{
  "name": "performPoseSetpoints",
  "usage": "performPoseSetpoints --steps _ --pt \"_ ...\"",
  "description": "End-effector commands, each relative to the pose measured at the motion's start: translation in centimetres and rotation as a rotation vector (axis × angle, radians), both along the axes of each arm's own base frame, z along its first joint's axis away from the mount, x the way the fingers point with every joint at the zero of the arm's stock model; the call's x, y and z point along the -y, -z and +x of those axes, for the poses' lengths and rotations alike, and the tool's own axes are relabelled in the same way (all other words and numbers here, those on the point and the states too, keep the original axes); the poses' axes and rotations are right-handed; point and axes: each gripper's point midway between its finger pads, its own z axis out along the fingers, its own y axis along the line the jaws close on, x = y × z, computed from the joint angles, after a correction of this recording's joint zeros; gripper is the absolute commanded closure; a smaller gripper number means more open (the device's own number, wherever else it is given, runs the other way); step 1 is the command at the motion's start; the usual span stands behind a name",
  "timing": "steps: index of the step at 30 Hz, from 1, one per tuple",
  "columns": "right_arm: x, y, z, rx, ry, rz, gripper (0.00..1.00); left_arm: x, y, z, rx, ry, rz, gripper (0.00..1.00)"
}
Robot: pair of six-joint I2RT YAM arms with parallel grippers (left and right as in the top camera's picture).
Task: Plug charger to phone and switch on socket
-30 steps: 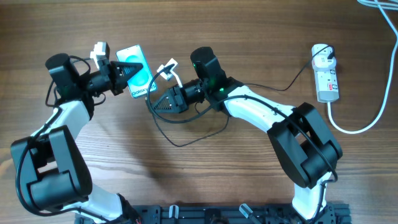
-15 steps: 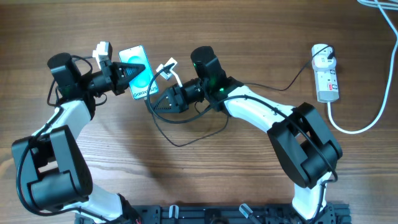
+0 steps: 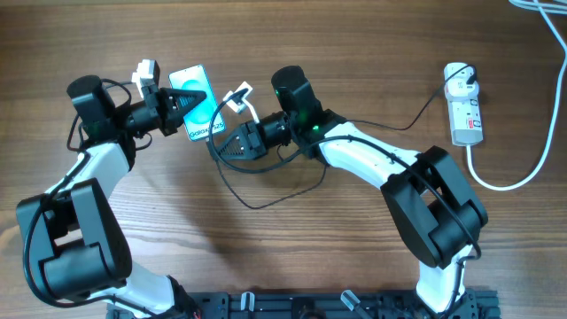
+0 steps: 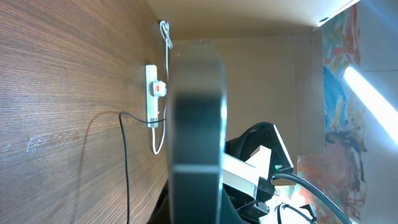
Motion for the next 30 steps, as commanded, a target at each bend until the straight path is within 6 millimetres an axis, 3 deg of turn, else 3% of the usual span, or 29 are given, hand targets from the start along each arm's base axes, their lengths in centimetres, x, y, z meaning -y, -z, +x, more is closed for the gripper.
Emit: performPoseSetpoints --steps 1,16,30 --pt "0.5 0.4 1.8 -0.015 0.061 -0.019 0.96 0.3 -1.1 -0.6 0.03 0.038 -0.009 0.96" --pt "0.4 -0.2 2.3 -0.044 0.081 -0.011 0.96 0.3 -1.2 -0.6 0.034 0.041 -0.009 0.96" --pt "0.4 0.6 2.9 -0.082 0.133 -0.057 0.96 0.3 -1.2 -0.6 0.041 0.041 -0.007 0.96"
